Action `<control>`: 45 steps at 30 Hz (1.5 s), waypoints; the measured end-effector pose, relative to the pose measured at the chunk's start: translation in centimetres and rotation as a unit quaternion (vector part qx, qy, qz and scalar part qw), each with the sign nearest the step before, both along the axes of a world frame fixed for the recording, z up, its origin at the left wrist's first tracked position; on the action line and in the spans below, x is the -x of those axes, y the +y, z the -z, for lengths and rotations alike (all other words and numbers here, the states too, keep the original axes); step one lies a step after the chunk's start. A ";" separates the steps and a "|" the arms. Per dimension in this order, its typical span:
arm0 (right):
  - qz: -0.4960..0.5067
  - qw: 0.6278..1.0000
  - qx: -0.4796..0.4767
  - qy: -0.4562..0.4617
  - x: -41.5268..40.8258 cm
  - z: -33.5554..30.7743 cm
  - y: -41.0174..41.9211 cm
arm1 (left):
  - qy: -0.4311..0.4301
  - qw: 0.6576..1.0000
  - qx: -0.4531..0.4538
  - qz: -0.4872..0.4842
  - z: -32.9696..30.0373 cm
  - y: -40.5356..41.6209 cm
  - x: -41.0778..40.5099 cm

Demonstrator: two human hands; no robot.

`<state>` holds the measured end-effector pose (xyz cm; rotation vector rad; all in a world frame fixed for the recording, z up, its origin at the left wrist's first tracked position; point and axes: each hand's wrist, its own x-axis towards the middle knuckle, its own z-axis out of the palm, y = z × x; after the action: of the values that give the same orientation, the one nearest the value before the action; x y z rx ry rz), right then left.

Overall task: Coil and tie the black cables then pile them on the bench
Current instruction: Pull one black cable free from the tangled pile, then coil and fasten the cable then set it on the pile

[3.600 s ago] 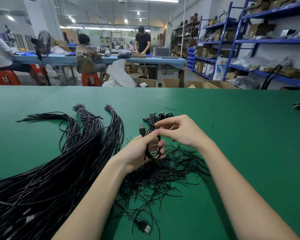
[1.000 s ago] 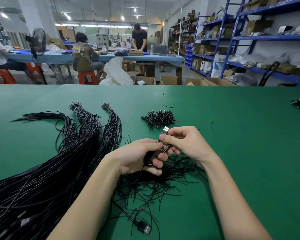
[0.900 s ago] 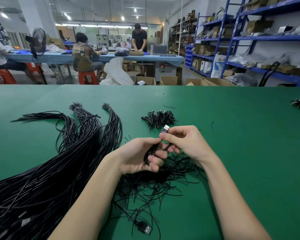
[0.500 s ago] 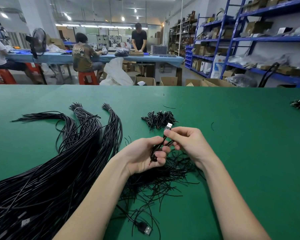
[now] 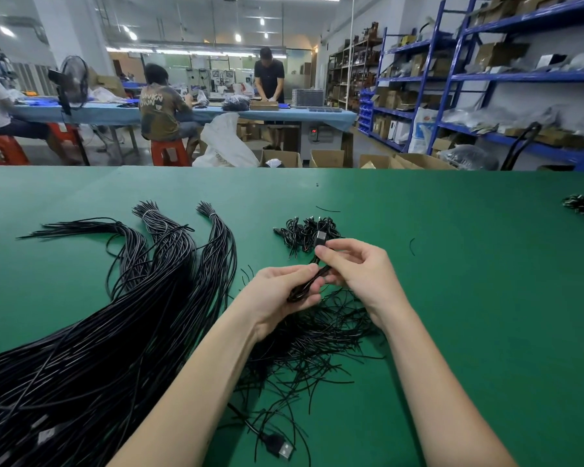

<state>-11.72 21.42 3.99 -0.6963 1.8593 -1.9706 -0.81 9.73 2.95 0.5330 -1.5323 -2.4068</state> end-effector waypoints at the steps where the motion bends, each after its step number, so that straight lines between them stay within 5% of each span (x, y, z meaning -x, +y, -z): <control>1: 0.002 1.000 -0.020 -0.016 -0.2 -0.1 -0.1 | 0.008 1.000 0.001 -0.020 0.1 0.2 0.1; 8: -0.169 0.957 -0.237 0.000 -1.7 -0.7 0.2 | 0.059 0.987 -0.049 -0.140 0.2 0.4 0.5; 15: -0.172 0.972 -0.154 -0.054 -3.1 0.0 -1.2 | 0.093 0.979 -0.082 -0.161 0.0 0.4 0.5; 31: -0.251 0.943 -0.216 0.005 -2.2 -0.1 -0.2 | 0.060 0.981 -0.119 -0.138 0.6 0.3 0.6; 37: -0.080 0.993 -0.087 -0.020 0.6 -0.4 1.4 | 0.053 0.996 -0.054 -0.054 0.5 -0.2 0.3; 45: -0.077 0.994 -0.076 -0.028 1.2 -0.1 1.1 | 0.024 0.977 0.211 0.004 0.7 0.7 0.1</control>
<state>-12.88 22.50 4.08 -0.7089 1.8409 -1.7160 -0.93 10.39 2.24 0.3740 -1.9482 -1.9913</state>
